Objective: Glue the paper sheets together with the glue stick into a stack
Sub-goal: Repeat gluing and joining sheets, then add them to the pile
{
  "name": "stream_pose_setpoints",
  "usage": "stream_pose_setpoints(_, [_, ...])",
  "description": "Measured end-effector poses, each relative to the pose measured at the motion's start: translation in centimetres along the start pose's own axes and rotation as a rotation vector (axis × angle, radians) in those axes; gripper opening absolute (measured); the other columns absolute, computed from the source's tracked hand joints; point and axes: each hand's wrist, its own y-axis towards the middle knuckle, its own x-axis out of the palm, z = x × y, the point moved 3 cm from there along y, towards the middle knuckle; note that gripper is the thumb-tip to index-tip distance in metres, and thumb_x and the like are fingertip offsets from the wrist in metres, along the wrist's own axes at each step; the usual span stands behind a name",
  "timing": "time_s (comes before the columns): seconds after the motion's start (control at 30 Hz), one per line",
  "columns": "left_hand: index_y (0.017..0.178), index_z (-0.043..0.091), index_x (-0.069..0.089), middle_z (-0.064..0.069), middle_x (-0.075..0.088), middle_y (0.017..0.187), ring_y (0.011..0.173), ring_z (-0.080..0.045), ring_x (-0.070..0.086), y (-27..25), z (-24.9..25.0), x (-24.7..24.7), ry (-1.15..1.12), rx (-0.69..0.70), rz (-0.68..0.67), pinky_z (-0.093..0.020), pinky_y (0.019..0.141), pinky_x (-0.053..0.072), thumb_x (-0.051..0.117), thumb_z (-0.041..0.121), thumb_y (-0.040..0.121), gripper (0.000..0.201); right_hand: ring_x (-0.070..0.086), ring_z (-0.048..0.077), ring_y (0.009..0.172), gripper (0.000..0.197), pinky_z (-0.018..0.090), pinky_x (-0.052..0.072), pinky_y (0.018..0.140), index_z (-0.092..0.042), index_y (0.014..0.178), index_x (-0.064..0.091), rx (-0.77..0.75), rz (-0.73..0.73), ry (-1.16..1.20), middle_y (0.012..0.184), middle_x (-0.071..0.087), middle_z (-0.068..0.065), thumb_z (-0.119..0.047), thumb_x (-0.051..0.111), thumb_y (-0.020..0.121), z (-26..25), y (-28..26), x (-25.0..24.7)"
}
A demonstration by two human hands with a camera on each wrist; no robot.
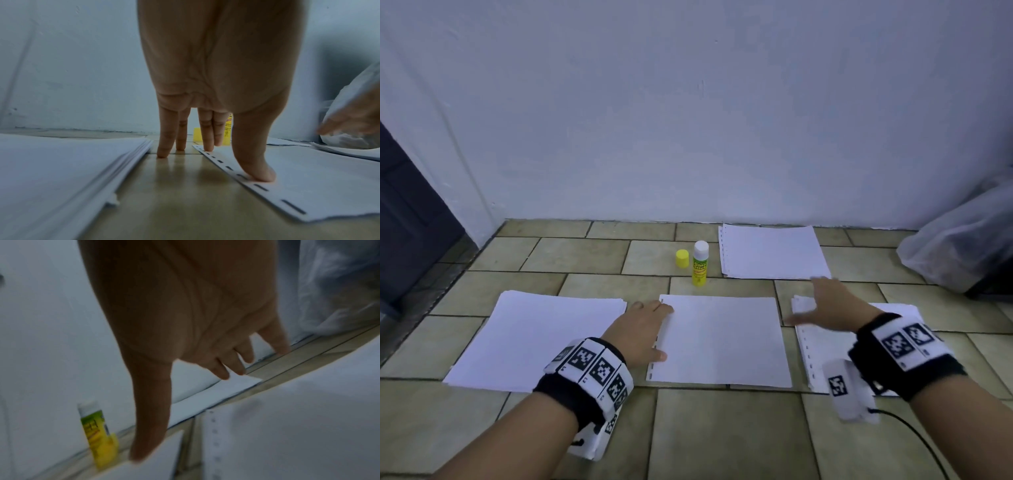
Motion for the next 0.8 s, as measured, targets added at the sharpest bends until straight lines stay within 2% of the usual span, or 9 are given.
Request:
stream_pose_setpoints(0.1, [0.147,0.022,0.027,0.006,0.032,0.145,0.128,-0.018,0.032,-0.2,-0.1,0.2,0.004,0.013,-0.013,-0.03,0.103,0.036,0.063,0.038,0.089,0.071,-0.007,0.032,0.147,0.13,0.051,0.016,0.117,0.001,0.149,-0.006,0.135,-0.172,-0.154,0.159,-0.004,0.015,-0.071,0.066,0.068,3.5,-1.3,2.3])
stream_pose_setpoints(0.17, [0.148,0.022,0.028,0.008,0.03,0.146,0.129,-0.016,0.031,-0.5,0.0,0.3,-0.001,0.026,-0.023,-0.029,0.103,0.037,0.062,0.04,0.089,0.07,-0.006,0.03,0.147,0.133,0.048,0.017,0.118,0.001,0.148,-0.01,0.156,-0.184,-0.12,0.159,-0.009,0.014,-0.069,0.068,0.067,4.7,-2.0,3.1])
stream_pose_setpoints(0.2, [0.148,0.022,0.027,0.008,0.029,0.147,0.131,-0.015,0.03,-0.6,0.1,0.4,-0.009,0.03,-0.028,-0.029,0.104,0.036,0.062,0.041,0.089,0.071,0.001,0.028,0.147,0.132,0.044,0.02,0.117,0.0,0.149,-0.008,0.142,-0.166,-0.082,0.159,-0.005,0.014,-0.069,0.069,0.066,4.9,-2.3,3.1])
stream_pose_setpoints(0.27, [0.15,0.023,0.026,0.008,0.025,0.151,0.136,-0.014,0.027,-0.9,0.2,0.5,-0.023,0.038,-0.031,-0.028,0.107,0.033,0.061,0.04,0.09,0.071,0.023,0.024,0.142,0.126,0.036,0.031,0.112,-0.001,0.149,0.006,0.103,-0.107,-0.024,0.156,0.014,0.012,-0.068,0.071,0.065,4.8,-2.7,2.8])
stream_pose_setpoints(0.37, [0.151,0.024,0.024,0.008,0.02,0.155,0.141,-0.014,0.022,-1.1,0.1,0.6,-0.037,0.051,-0.028,-0.029,0.112,0.028,0.058,0.039,0.093,0.069,0.043,0.02,0.128,0.098,0.028,0.038,0.101,-0.007,0.144,0.026,0.06,-0.066,-0.01,0.144,0.039,0.007,-0.062,0.068,0.074,4.5,-3.2,2.1])
stream_pose_setpoints(0.5, [0.151,0.026,0.024,0.01,0.021,0.154,0.141,-0.011,0.021,-1.4,-0.3,1.0,-0.063,0.061,-0.014,-0.027,0.112,0.027,0.058,0.039,0.092,0.069,0.051,0.02,0.119,0.071,0.025,0.038,0.092,-0.01,0.138,0.036,0.042,-0.05,0.057,0.135,0.052,0.005,-0.052,0.061,0.085,4.6,-4.0,1.2])
stream_pose_setpoints(0.63, [0.151,0.026,0.024,0.012,0.019,0.155,0.142,-0.009,0.018,-1.5,-0.2,1.3,-0.083,0.067,0.007,-0.027,0.113,0.027,0.057,0.041,0.092,0.069,0.051,0.024,0.111,0.061,0.026,0.036,0.083,-0.008,0.146,0.022,0.076,-0.011,0.18,0.134,0.051,0.011,-0.032,0.049,0.098,4.5,-4.7,0.2])
stream_pose_setpoints(0.73, [0.151,0.026,0.023,0.012,0.018,0.155,0.143,-0.008,0.016,-1.5,-0.2,1.3,-0.087,0.066,0.005,-0.026,0.113,0.026,0.056,0.041,0.092,0.069,0.05,0.022,0.092,0.056,0.025,0.038,0.067,-0.007,0.144,0.023,0.075,0.023,0.263,0.117,0.054,0.011,-0.019,0.049,0.096,4.0,-5.0,-0.5])
stream_pose_setpoints(0.8, [0.152,0.026,0.022,0.012,0.017,0.155,0.143,-0.008,0.015,-1.6,-0.1,1.3,-0.086,0.065,-0.004,-0.025,0.113,0.025,0.056,0.041,0.092,0.071,0.051,0.02,0.086,0.053,0.019,0.036,0.056,-0.007,0.14,0.028,0.053,0.031,0.273,0.109,0.052,0.008,-0.019,0.051,0.095,2.9,-5.8,-1.0])
